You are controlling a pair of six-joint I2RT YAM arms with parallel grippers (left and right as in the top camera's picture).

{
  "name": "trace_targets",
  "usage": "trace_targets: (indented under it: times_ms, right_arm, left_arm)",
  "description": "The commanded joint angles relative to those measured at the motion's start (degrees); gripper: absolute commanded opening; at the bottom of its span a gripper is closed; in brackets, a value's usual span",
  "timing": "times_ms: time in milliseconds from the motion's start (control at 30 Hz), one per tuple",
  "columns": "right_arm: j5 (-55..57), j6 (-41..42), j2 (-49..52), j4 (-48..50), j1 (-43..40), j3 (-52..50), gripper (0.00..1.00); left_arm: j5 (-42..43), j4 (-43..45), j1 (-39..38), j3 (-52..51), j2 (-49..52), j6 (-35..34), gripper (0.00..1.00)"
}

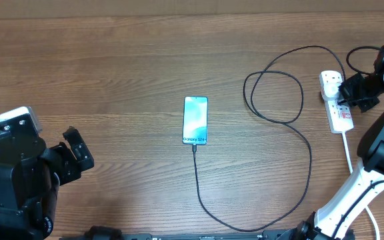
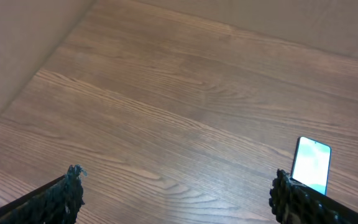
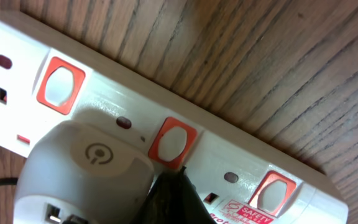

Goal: Plug charger to phone and switch on socket

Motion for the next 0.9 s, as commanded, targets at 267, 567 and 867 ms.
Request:
trace_targets:
  times_ms: [267, 567, 867]
  right_arm:
    - [-0.28, -3.28, 1.18, -3.67, -3.41, 6.49, 0.04]
    - [-2.34, -3.5, 1.7, -3.26, -3.3, 6.47, 0.04]
    - [-4.63, -3.41, 3.85, -2.27, -1.53, 6.36, 0.04]
  left_arm:
    - [1.25, -0.07, -0.46, -0.24, -0.02, -1.25, 1.0]
    - [1.25, -0.09, -0.46, -0.24, -0.5, -1.25, 1.0]
    - [1.27, -0.11, -0.46, -0.24, -0.5, -1.25, 1.0]
